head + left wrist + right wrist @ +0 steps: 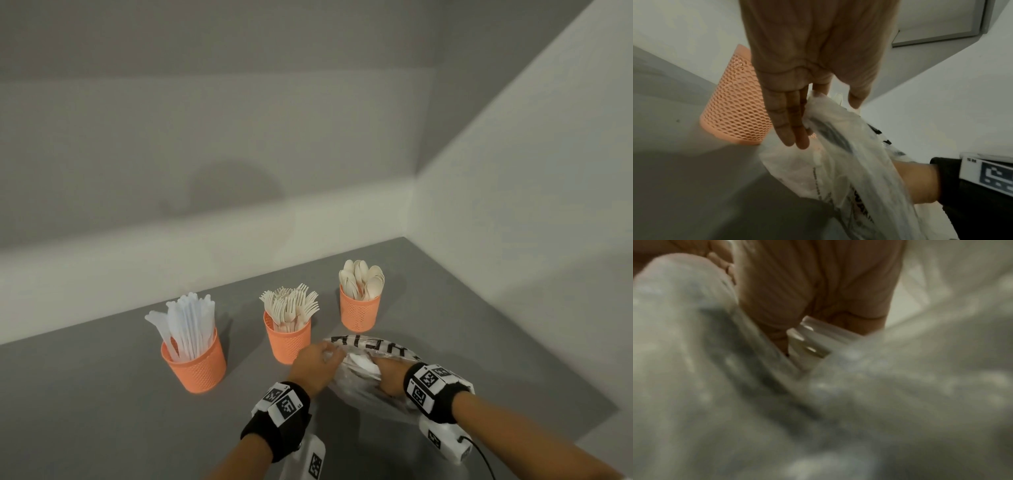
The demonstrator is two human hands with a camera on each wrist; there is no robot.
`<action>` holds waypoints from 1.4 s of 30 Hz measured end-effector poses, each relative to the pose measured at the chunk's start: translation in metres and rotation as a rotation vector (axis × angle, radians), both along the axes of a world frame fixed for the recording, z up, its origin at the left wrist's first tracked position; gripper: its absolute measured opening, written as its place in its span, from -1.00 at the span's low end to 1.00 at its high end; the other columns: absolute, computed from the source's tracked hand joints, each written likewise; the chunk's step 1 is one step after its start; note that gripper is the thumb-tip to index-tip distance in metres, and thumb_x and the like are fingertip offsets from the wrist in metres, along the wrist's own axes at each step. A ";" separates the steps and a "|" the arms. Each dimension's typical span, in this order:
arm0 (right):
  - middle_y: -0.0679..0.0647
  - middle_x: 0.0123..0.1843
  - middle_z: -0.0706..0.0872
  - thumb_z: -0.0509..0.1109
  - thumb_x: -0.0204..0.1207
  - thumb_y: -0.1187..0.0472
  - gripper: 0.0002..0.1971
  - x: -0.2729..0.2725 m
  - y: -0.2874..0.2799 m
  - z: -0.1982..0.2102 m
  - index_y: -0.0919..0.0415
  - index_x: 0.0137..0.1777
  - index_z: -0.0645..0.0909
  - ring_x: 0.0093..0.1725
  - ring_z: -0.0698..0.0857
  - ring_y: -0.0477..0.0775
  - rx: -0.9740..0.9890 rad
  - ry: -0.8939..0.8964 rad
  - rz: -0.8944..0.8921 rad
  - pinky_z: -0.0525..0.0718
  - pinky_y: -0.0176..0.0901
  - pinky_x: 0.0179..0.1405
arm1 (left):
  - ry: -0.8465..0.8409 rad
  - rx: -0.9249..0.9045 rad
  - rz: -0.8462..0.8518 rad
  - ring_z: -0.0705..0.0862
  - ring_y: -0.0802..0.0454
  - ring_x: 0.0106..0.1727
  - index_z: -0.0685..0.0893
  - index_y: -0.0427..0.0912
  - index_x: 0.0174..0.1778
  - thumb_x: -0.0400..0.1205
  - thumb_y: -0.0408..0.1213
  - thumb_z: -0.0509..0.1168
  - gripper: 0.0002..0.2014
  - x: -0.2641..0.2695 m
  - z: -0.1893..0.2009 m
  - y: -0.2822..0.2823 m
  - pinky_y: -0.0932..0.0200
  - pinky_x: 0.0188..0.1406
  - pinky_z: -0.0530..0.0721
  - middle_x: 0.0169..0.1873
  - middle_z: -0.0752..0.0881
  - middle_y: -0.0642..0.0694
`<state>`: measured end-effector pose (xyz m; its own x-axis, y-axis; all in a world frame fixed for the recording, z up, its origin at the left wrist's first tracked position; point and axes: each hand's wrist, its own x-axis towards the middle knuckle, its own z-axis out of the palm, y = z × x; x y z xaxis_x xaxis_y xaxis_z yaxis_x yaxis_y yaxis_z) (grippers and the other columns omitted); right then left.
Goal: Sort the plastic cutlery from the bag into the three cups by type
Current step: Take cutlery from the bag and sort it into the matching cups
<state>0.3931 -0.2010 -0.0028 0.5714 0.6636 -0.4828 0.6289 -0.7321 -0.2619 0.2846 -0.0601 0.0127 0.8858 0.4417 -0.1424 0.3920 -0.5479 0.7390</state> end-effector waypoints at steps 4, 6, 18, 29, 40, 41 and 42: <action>0.01 0.35 0.64 0.26 0.44 -0.02 -0.56 0.016 0.000 -0.009 -0.15 0.35 0.46 0.32 0.60 0.08 -0.057 0.044 0.012 0.51 -0.05 0.37 | 0.069 0.146 -0.012 0.64 -0.14 0.14 0.63 -0.28 0.02 0.58 -0.41 0.18 -0.83 -0.002 -0.002 -0.001 0.11 0.10 0.58 0.09 0.69 -0.24; 0.01 0.32 0.65 0.26 0.39 -0.12 -0.55 0.021 -0.001 -0.003 -0.13 0.31 0.50 0.27 0.61 0.07 -0.099 0.068 0.030 0.51 -0.02 0.36 | 0.138 0.280 -0.067 0.59 -0.12 0.18 0.54 -0.25 0.13 0.56 -0.51 0.15 -0.75 -0.004 -0.006 -0.004 0.15 0.10 0.53 0.18 0.58 -0.22; -0.02 0.25 0.64 0.36 0.48 0.09 -0.50 0.007 -0.018 0.025 0.07 0.43 0.43 0.19 0.60 -0.04 0.213 0.003 0.108 0.48 -0.33 0.30 | 0.264 0.260 -0.199 0.53 -0.20 0.33 0.32 -0.04 0.51 0.58 -0.26 0.25 -0.45 -0.002 0.006 0.005 0.05 0.29 0.51 0.34 0.42 -0.21; -0.02 -0.31 0.55 0.35 0.48 0.48 -0.82 0.019 -0.032 0.051 0.17 -0.15 0.50 -0.32 0.55 -0.13 0.608 0.303 -0.177 0.61 -0.23 -0.14 | 0.162 -0.031 -0.180 0.63 -0.23 0.24 0.32 -0.20 0.51 0.53 -0.42 0.29 -0.40 -0.003 0.005 0.007 0.01 0.18 0.66 0.37 0.49 -0.19; -0.02 -0.50 0.64 0.38 0.38 0.25 -0.86 0.037 -0.044 0.126 0.20 -0.39 0.57 -0.43 0.62 -0.09 1.253 0.376 -0.481 0.68 -0.25 -0.26 | 0.152 0.044 -0.256 0.35 -0.12 0.53 0.17 -0.10 0.60 0.61 -0.29 0.23 -0.38 0.023 0.013 -0.032 0.14 0.45 0.34 0.54 0.32 -0.17; -0.04 -0.51 0.64 0.37 0.38 0.26 -0.86 0.037 -0.042 0.127 0.20 -0.38 0.57 -0.44 0.62 -0.10 1.277 0.381 -0.491 0.67 -0.25 -0.27 | 0.117 0.011 -0.285 0.33 -0.09 0.54 0.19 -0.09 0.60 0.63 -0.29 0.22 -0.40 0.026 0.014 -0.038 0.17 0.45 0.29 0.54 0.32 -0.15; -0.05 -0.52 0.64 0.37 0.43 0.30 -0.84 0.035 -0.040 0.127 0.21 -0.38 0.56 -0.45 0.61 -0.11 1.290 0.379 -0.501 0.66 -0.24 -0.27 | 0.073 -0.031 -0.307 0.34 -0.04 0.52 0.24 -0.10 0.58 0.64 -0.29 0.22 -0.44 0.028 0.016 -0.043 0.22 0.42 0.29 0.51 0.35 -0.11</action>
